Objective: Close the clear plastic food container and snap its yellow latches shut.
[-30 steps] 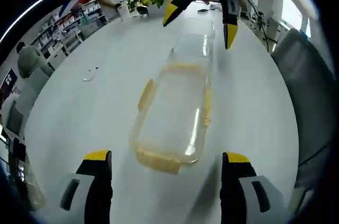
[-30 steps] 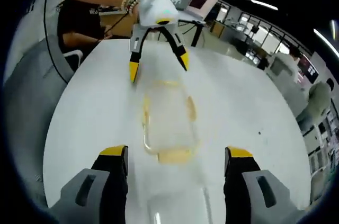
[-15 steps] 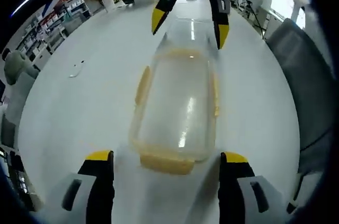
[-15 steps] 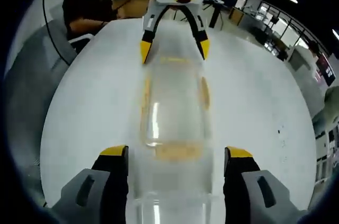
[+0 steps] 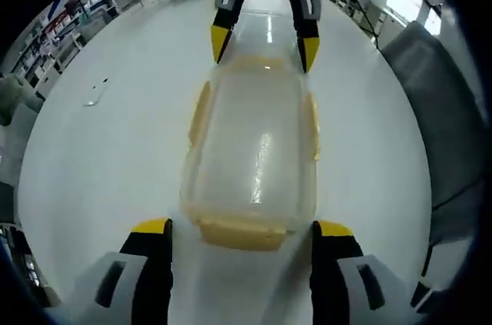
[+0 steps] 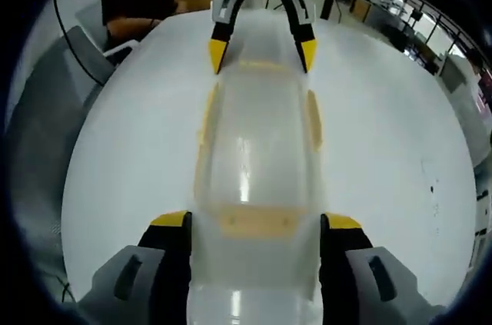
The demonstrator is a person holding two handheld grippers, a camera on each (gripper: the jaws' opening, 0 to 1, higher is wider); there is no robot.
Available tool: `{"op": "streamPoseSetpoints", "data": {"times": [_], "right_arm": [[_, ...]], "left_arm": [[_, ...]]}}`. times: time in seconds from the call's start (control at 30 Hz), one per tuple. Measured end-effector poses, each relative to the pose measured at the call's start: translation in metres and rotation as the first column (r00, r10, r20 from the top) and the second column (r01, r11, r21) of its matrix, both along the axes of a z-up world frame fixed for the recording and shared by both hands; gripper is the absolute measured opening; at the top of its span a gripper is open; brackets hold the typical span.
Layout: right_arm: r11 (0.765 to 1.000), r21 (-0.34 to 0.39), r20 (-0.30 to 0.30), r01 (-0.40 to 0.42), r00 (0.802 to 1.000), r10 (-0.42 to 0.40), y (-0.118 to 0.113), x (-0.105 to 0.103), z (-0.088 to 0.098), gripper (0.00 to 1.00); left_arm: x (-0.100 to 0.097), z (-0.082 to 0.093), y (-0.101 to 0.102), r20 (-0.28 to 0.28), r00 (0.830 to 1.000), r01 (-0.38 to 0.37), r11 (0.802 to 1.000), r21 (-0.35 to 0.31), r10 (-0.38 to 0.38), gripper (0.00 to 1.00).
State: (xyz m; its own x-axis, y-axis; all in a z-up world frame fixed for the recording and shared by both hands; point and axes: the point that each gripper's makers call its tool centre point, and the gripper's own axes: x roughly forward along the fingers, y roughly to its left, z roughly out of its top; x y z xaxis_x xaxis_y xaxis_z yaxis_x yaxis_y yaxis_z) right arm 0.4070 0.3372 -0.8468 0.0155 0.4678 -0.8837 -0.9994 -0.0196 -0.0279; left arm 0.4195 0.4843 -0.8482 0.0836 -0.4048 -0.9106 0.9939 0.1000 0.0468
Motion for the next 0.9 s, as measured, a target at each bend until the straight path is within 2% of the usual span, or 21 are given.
{"op": "streamPoseSetpoints", "data": {"times": [0.07,0.17,0.37,0.53,0.7,0.9], "right_arm": [[1.000,-0.014,-0.004,-0.004,1.000,0.004,-0.0004,0.0007,-0.0026,0.65],[1.000,-0.027,-0.033,0.002,0.999,-0.002,-0.0007,-0.0011,-0.0046,0.62],[0.999,-0.034,-0.027,-0.003,1.000,0.002,-0.0006,0.0035,-0.0033,0.57],[0.999,-0.037,-0.026,-0.006,1.000,0.005,-0.0013,0.0035,-0.0033,0.56],[0.999,-0.038,-0.025,-0.003,1.000,0.002,-0.0014,0.0039,-0.0034,0.54],[0.999,-0.050,-0.024,-0.002,1.000,0.001,-0.0026,0.0035,-0.0027,0.49]], "left_arm": [[-0.0029,-0.0011,0.0005,-0.025,1.000,-0.003,1.000,0.005,0.003,0.66],[-0.0003,-0.0012,0.0001,-0.022,1.000,0.001,1.000,0.005,-0.001,0.65],[0.0000,-0.0012,0.0005,-0.023,1.000,0.007,1.000,0.012,-0.007,0.63],[0.0000,-0.0006,-0.0002,-0.024,1.000,0.014,1.000,0.009,-0.013,0.58],[-0.0047,0.0006,-0.0020,-0.029,0.998,0.051,0.998,0.030,-0.050,0.48],[-0.0045,-0.0004,-0.0006,-0.029,0.998,0.059,0.997,0.041,-0.058,0.46]]}}
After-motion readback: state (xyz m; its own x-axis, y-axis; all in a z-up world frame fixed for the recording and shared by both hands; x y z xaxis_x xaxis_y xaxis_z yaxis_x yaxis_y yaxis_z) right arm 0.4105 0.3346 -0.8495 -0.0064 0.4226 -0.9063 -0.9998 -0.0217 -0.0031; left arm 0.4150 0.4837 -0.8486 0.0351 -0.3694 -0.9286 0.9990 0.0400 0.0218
